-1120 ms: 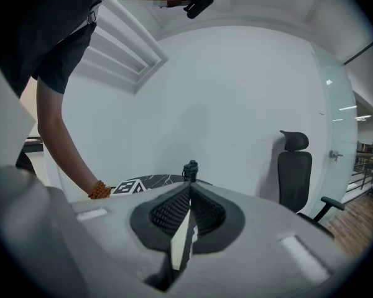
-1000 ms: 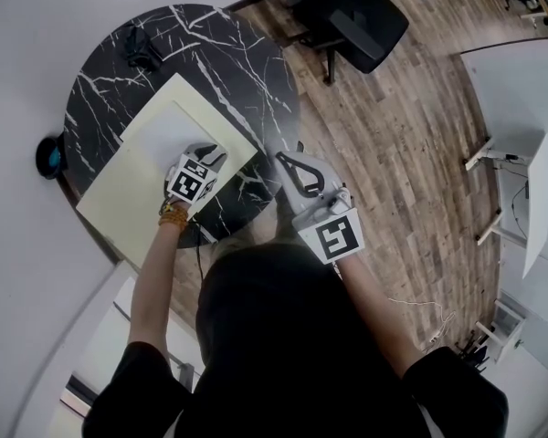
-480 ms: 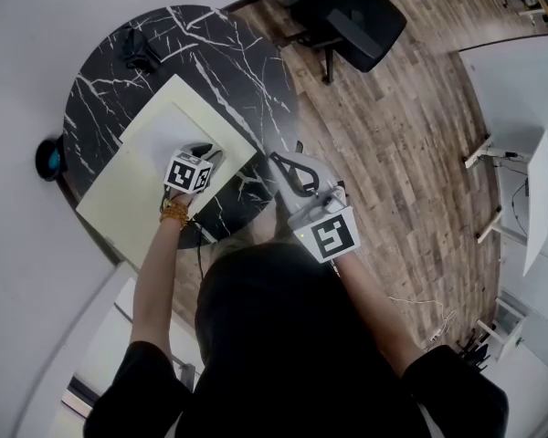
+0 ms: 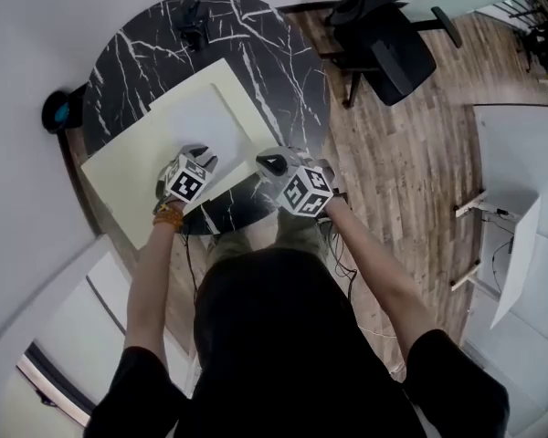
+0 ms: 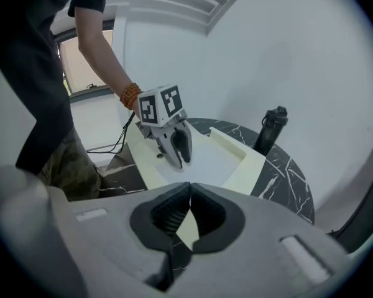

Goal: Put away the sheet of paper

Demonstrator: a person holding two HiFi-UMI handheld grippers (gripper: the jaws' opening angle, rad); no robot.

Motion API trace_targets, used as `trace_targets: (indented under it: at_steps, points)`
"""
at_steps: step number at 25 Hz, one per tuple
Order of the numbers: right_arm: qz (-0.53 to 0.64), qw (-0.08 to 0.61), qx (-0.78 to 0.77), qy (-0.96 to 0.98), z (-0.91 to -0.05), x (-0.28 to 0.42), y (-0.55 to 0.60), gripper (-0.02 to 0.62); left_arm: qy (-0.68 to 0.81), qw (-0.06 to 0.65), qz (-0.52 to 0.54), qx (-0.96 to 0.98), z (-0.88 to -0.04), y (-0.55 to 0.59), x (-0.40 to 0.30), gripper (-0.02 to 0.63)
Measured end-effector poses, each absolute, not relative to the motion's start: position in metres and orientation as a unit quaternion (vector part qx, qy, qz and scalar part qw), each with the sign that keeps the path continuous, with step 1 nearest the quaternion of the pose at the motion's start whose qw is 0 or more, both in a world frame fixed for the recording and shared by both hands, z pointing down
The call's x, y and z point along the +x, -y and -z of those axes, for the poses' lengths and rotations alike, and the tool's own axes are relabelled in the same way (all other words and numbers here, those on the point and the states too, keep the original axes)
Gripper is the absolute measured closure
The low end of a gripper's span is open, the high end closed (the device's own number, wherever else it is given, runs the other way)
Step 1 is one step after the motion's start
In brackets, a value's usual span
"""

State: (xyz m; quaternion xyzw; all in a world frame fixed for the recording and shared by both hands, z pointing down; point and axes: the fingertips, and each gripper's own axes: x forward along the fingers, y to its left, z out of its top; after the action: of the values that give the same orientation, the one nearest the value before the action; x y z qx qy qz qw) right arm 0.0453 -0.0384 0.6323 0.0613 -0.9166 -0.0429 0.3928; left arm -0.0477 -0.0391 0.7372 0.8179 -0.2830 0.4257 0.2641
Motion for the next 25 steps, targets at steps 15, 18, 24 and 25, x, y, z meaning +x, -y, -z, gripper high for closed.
trace_targets:
  at_steps: [15, 18, 24, 25]
  points:
    - [0.011, 0.381, 0.123, 0.916, -0.626, 0.039, 0.050, 0.594, 0.338, 0.311, -0.458, 0.762, -0.772, 0.023, -0.112, 0.508]
    - [0.002, 0.379, 0.127, 0.917, -0.628, 0.039, 0.045, 0.594, 0.367, 0.309, -0.453, 0.752, -0.767, 0.037, -0.112, 0.508]
    - [-0.012, 0.371, 0.140, 0.918, -0.626, 0.045, 0.037, 0.594, 0.364, 0.333, -0.445, 0.747, -0.759, 0.062, -0.088, 0.505]
    - [-0.013, 0.370, 0.142, 0.918, -0.624, 0.046, 0.037, 0.594, 0.356, 0.340, -0.443, 0.749, -0.758, 0.062, -0.082, 0.505]
